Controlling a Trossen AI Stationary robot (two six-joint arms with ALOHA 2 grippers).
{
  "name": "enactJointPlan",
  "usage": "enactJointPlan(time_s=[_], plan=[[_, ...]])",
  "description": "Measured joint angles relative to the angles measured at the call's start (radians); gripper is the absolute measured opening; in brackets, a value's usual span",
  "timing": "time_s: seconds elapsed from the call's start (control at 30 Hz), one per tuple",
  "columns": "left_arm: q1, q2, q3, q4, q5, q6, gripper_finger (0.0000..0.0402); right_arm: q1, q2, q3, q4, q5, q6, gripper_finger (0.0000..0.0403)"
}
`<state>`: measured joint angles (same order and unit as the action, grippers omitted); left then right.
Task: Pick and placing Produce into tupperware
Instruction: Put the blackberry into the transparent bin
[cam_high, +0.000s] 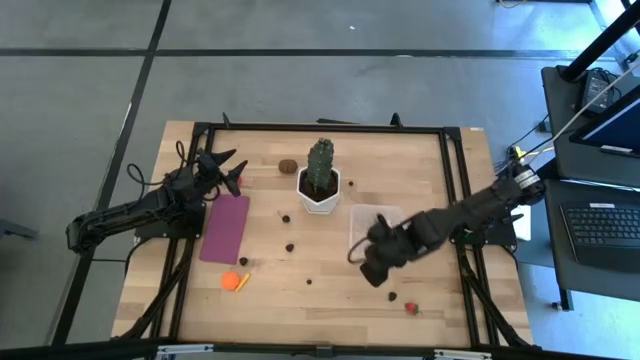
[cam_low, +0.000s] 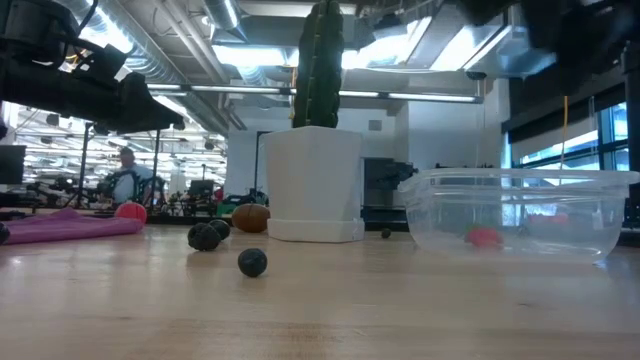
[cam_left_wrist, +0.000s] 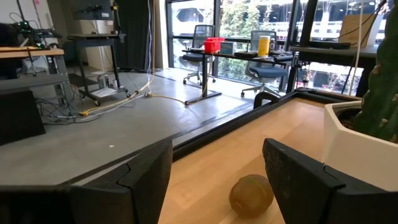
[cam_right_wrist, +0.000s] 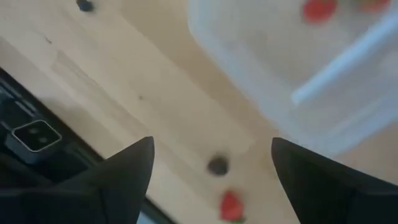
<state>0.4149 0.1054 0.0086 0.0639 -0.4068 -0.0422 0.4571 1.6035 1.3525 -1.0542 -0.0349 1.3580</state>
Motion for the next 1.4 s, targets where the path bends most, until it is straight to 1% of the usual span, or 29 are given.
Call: enactJointPlan(time_s=[0.07, 0.17, 0.37, 0.43, 0.6, 0.7, 0.93, 1.1, 1.3, 1.4], plan=[[0.0, 0.0, 0.0, 0.0, 0.0, 0.0, 0.0244, 0.04, 0.004, 0.0, 0.0, 0.006, 0.088, 0.0324], [0.0, 0.0, 0.0, 0.0, 0.0, -0.001, 0.0244, 0.087, 0.012, 0.0, 0.007, 0.042, 0.147, 0.0324], [0.0, 0.0, 0.0, 0.0, 0.0, 0.0, 0.0244, 0.149, 0.032, -0.002, 0.021, 0.099, 0.164, 0.0324], [0.0, 0.0, 0.0, 0.0, 0.0, 0.0, 0.0244, 0.162, 0.04, -0.002, 0.059, 0.117, 0.16, 0.0324], [0.0, 0.0, 0.0, 0.0, 0.001, 0.0, 0.0244, 0.188, 0.065, -0.002, 0.134, 0.123, 0.156, 0.0324], [0.0, 0.0, 0.0, 0.0, 0.001, 0.0, 0.0244, 0.198, 0.086, -0.002, 0.144, 0.122, 0.158, 0.0324], [0.0, 0.0, 0.0, 0.0, 0.001, 0.0, 0.0244, 0.202, 0.173, -0.002, 0.131, 0.082, 0.164, 0.0324], [0.0, 0.0, 0.0, 0.0, 0.001, 0.0, 0.0244, 0.2, 0.248, -0.002, 0.12, 0.031, 0.177, 0.0324], [0.0, 0.0, 0.0, 0.0, 0.001, -0.001, 0.0244, 0.2, 0.306, -0.002, 0.086, -0.04, 0.177, 0.0313], [0.0, 0.0, 0.0, 0.0, 0.001, -0.001, 0.0244, 0.2, 0.318, -0.002, 0.088, -0.045, 0.178, 0.0306]])
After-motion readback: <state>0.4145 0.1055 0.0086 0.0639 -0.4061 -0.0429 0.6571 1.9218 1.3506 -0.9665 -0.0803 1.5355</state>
